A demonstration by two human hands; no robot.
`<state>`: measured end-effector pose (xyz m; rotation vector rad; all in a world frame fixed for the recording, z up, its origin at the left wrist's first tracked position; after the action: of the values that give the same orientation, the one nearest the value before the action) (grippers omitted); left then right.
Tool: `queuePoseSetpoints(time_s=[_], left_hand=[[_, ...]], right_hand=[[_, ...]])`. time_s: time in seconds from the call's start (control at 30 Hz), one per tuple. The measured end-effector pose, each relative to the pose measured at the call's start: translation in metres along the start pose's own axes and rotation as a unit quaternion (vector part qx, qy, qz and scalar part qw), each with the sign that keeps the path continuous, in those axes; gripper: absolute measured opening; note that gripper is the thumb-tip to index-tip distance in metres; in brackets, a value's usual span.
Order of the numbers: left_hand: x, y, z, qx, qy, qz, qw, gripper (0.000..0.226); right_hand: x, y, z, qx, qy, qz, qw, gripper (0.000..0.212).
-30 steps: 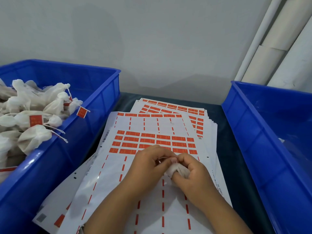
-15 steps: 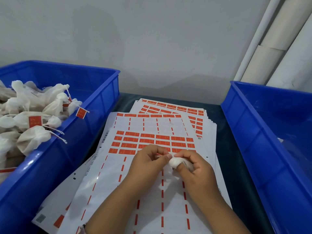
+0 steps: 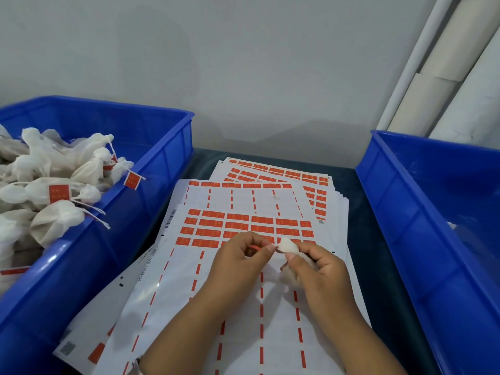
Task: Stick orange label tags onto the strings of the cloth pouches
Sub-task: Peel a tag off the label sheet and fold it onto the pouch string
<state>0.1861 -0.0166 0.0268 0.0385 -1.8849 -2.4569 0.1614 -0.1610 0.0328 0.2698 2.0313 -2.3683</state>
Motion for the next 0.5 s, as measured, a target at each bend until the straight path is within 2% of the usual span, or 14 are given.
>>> queuePoseSetpoints(time_s=[0.13, 0.33, 0.5], left_hand=[[0.002, -0.002, -0.004, 0.002, -0.019, 0.011, 1.0, 0.013], [0.011, -0.002, -0.022, 0.042, -0.14, 0.033, 0.989, 0.021], [0.01, -0.01, -0.022, 0.122, -0.139, 0.083, 0.979, 0.021]], right_hand=[[-0.001, 0.005, 0.004, -0.017, 0.011, -0.026, 0.999, 0.026], [-0.001, -0.001, 0.002, -0.031, -0.013, -0.015, 0.999, 0.027], [0.0, -0.004, 0.001, -0.032, -0.025, -0.001, 0.999, 0.022]])
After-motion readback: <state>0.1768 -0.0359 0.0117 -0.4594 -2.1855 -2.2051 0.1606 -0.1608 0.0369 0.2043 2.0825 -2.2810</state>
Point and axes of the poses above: each hand's wrist, its own x-axis away from the middle knuckle, its own z-axis out of the back of the hand, y = z × x, the point moved 9 cm from there along -x, towards the middle knuckle, and after that the axes turned 1 degree about -x, right-handed, at the moved point
